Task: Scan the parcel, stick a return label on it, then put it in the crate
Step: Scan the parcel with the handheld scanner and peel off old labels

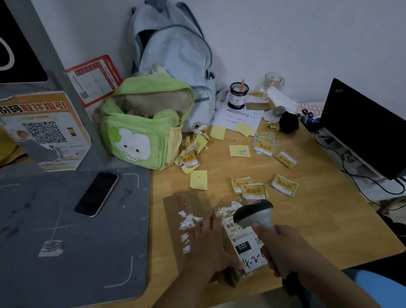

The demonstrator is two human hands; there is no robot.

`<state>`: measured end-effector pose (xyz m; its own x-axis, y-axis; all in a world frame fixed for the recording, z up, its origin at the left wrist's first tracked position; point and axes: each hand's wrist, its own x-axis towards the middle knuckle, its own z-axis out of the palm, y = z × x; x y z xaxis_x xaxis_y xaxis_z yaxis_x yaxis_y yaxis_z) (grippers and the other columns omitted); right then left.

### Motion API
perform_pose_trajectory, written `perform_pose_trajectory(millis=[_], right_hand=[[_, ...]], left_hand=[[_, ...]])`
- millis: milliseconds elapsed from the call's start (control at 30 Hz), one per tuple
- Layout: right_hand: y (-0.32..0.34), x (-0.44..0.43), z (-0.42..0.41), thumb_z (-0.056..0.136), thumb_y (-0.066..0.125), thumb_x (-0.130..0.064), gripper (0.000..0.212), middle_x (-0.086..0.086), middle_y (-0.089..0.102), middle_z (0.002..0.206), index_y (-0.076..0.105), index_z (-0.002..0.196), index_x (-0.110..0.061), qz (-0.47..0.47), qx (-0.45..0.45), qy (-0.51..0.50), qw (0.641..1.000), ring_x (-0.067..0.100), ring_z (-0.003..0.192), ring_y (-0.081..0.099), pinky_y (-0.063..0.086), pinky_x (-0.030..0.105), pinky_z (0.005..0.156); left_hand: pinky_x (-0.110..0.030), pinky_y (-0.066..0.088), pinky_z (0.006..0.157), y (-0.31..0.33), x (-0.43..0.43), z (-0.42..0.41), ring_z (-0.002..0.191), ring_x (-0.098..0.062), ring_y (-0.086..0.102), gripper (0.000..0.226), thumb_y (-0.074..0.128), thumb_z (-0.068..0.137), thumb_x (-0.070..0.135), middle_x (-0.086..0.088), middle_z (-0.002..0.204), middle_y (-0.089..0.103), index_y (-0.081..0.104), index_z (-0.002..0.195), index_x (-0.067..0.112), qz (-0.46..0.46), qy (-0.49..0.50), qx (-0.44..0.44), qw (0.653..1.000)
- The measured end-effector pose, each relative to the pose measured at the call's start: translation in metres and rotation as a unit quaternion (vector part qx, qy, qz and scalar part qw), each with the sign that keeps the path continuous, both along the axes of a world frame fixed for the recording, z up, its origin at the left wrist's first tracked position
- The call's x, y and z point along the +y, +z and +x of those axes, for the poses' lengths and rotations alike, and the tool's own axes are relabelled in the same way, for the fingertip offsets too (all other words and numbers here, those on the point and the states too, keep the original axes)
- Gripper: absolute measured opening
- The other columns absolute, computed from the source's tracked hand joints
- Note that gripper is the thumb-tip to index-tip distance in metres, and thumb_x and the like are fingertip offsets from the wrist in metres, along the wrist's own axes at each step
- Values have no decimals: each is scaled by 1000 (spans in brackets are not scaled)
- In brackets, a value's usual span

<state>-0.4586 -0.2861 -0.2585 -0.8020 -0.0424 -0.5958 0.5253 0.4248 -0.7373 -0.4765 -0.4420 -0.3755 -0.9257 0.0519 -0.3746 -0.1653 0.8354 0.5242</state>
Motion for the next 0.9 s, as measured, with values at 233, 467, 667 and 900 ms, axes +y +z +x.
perform_pose_trajectory(millis=[233, 467, 667, 900], right_hand=[[-45, 39, -30, 92, 52, -27, 26, 9, 57, 77, 56, 102, -3, 103, 29, -44, 993, 19, 61, 50, 41, 31, 53], [-97, 73, -56, 85, 65, -27, 44, 15, 63, 99, 49, 113, 3, 241, 25, 6, 970, 28, 84, 62, 44, 32, 60], [-119, 89, -48, 89, 60, -23, 44, 13, 58, 94, 41, 121, 0, 305, 15, 57, 950, 24, 74, 53, 42, 33, 59], [-151, 116, -30, 94, 44, -23, 27, 13, 64, 86, 43, 116, -10, 363, 12, 26, 931, 29, 73, 62, 54, 39, 66]], left_hand=[[-55, 15, 118, 2, 0, 1, 146, -31, 7, 127, 86, 46, 52, 6, 160, -2, 13, 148, 28, 23, 14, -7, 1000], [-55, 20, 116, 3, 0, 0, 145, -33, 10, 128, 87, 45, 49, 5, 160, -2, 13, 148, 27, 26, 10, -18, 999], [-59, 18, 116, 6, 3, 2, 145, -37, 10, 127, 89, 47, 45, 5, 160, -2, 14, 148, 27, 27, 21, -25, 999], [-58, 16, 116, 2, 2, 2, 145, -37, 8, 128, 88, 47, 47, 7, 161, -6, 12, 148, 28, 29, 15, -36, 999]])
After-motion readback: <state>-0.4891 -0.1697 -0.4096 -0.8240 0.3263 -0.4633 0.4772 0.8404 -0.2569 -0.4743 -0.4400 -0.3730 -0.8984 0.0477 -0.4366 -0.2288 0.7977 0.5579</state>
